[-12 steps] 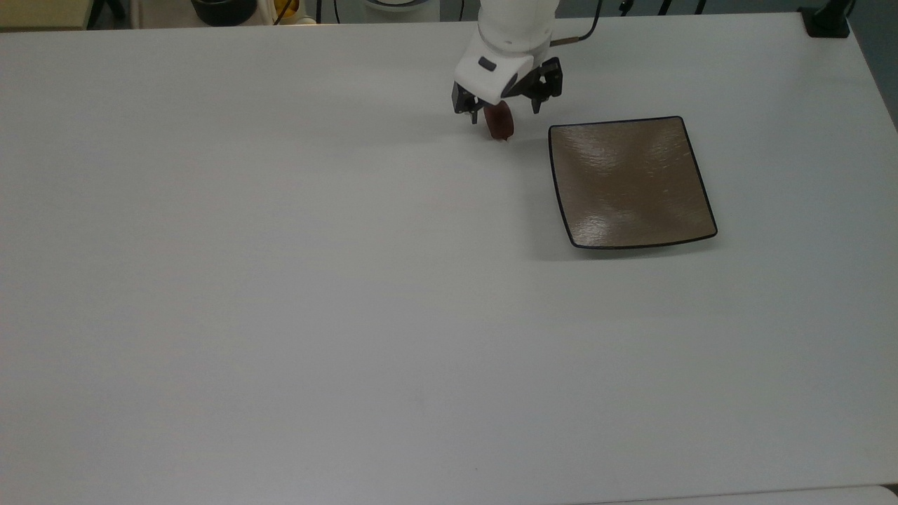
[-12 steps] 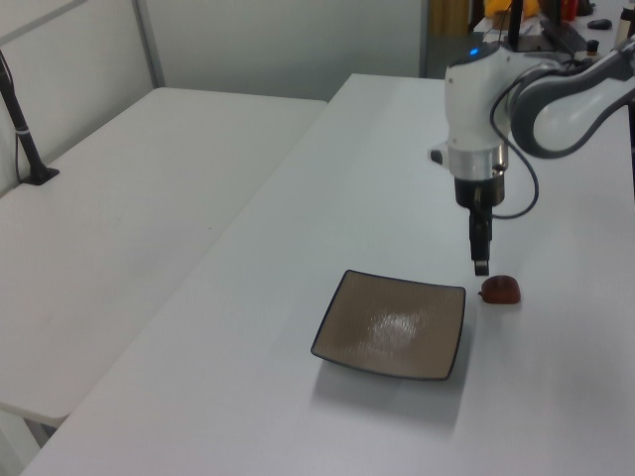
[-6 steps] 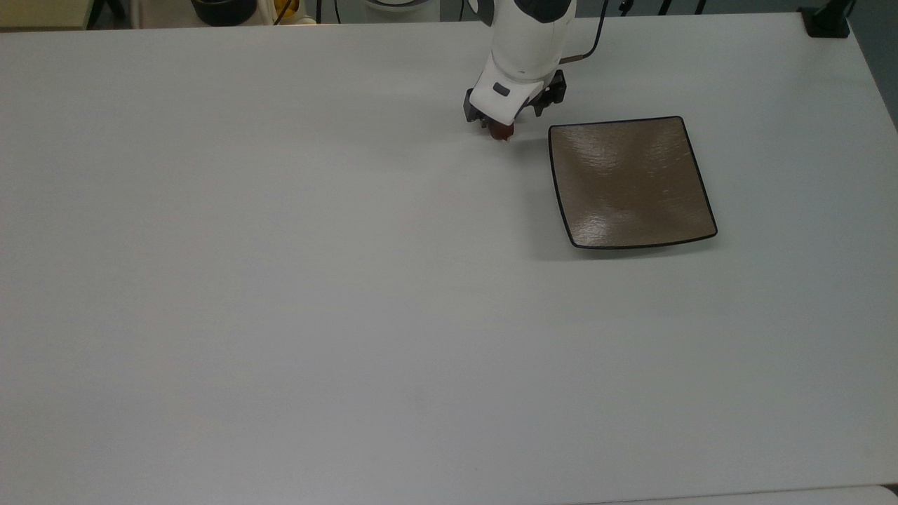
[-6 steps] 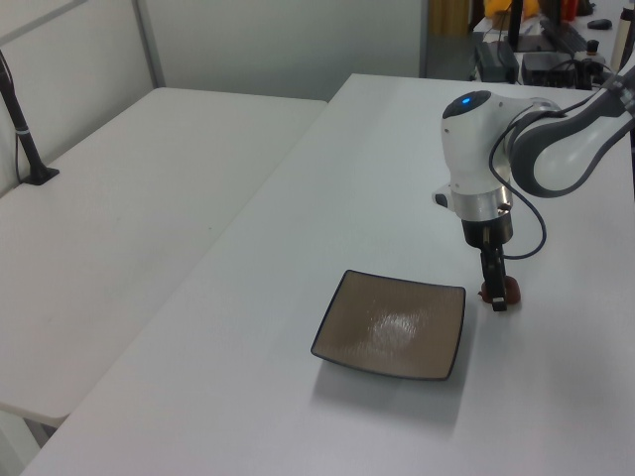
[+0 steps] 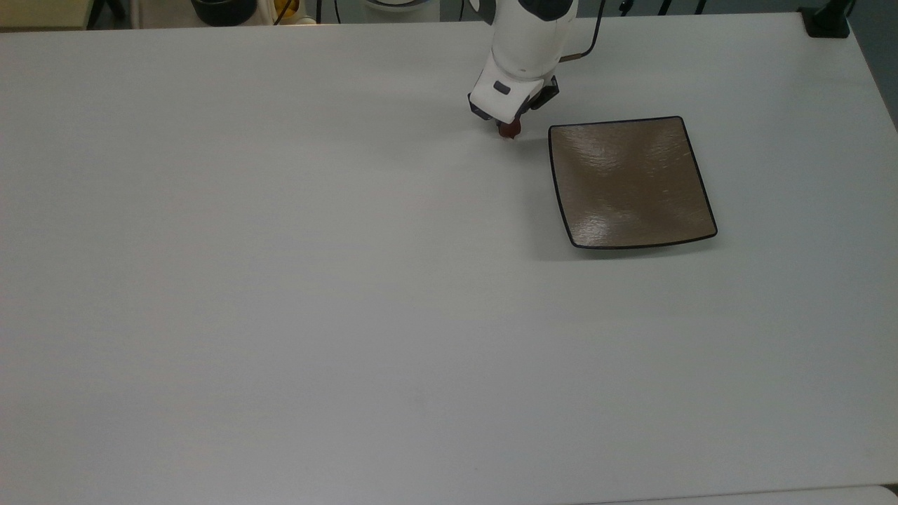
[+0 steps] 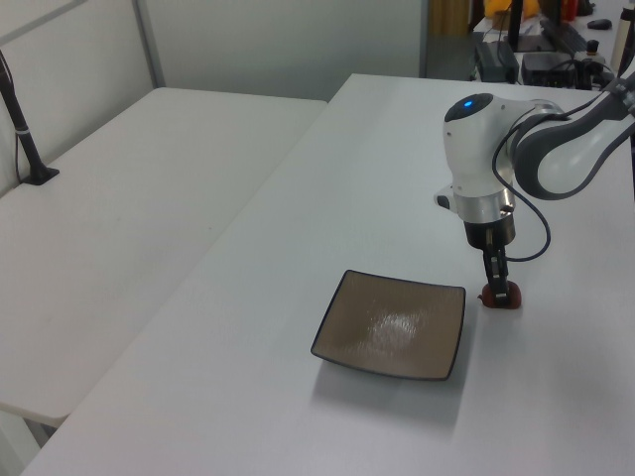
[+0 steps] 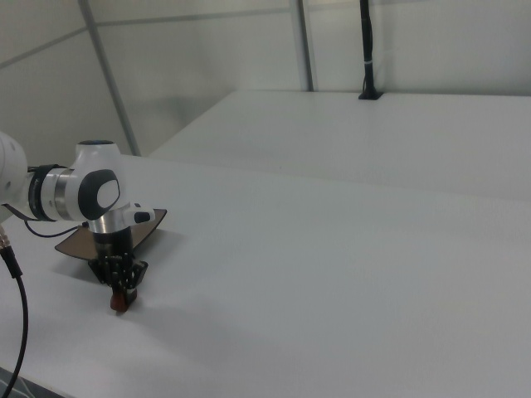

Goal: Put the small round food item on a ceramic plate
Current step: 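Lift the food item and carry it over the square brown plate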

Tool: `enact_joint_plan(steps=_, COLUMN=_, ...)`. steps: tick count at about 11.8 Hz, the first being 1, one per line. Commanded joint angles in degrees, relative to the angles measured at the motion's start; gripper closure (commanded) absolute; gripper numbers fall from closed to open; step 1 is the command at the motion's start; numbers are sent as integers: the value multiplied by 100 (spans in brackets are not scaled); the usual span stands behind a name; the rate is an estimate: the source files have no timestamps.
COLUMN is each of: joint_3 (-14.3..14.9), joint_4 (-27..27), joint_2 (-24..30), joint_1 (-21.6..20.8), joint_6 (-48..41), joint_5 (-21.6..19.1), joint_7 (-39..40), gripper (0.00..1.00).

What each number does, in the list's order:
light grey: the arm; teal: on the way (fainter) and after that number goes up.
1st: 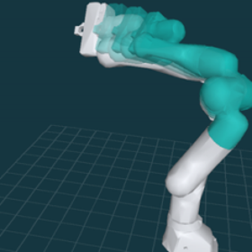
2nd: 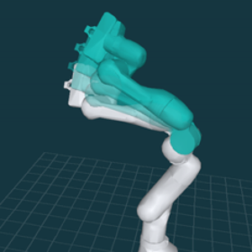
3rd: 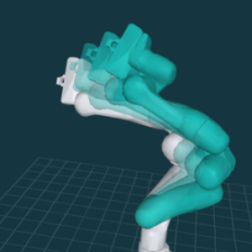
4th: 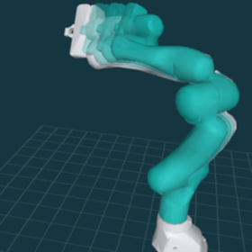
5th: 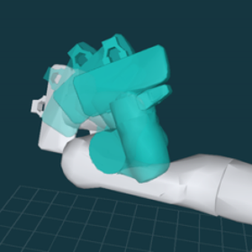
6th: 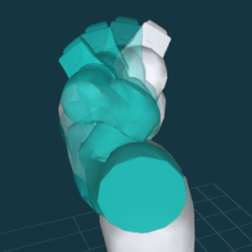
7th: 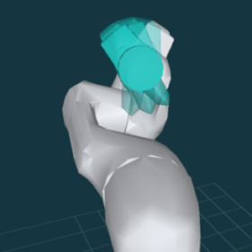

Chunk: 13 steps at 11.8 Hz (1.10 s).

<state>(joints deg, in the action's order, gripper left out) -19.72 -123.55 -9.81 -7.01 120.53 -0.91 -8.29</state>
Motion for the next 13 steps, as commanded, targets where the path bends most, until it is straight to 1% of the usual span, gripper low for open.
enact_joint_plan(steps=1, joint_3=-6, joint_4=-38, joint_2=644, joint_1=-37, joint_6=-683, joint_5=91, joint_7=81, gripper=100)
enact_joint_plan(steps=2, joint_3=3, joint_4=-29, joint_2=795, joint_1=-37, joint_6=-1037, joint_5=91, joint_7=274, gripper=100)
enact_joint_plan(steps=3, joint_3=-6, joint_4=119, joint_2=935, joint_1=-20, joint_6=-1467, joint_5=82, joint_7=502, gripper=100)
enact_joint_plan(steps=4, joint_3=3, joint_4=417, joint_2=937, joint_1=7, joint_6=-1793, joint_5=56, joint_7=574, gripper=100)
enact_joint_plan(steps=6, joint_3=3, joint_4=840, joint_2=884, joint_1=42, joint_6=-1814, joint_5=-23, joint_7=548, gripper=100)
enact_joint_plan(steps=7, joint_3=3, joint_4=1111, joint_2=832, joint_1=77, joint_6=-1762, joint_5=-162, joint_7=496, gripper=100)
enact_joint_plan(steps=8, joint_3=3, joint_4=1392, joint_2=683, joint_1=68, joint_6=-1587, joint_5=-416, joint_7=460, gripper=99)
enact_joint_plan(steps=9, joint_3=3, joint_4=1587, joint_2=499, joint_1=34, joint_6=-1255, joint_5=-514, joint_7=112, gripper=99)
enact_joint_plan(steps=10, joint_3=3, joint_4=1771, joint_2=219, joint_1=-89, joint_6=-816, joint_5=-507, joint_7=-527, gripper=98)
enact_joint_plan(steps=13, joint_3=3, joint_4=1800, joint_2=-170, joint_1=-370, joint_6=239, joint_5=-480, joint_7=-1462, gripper=95)
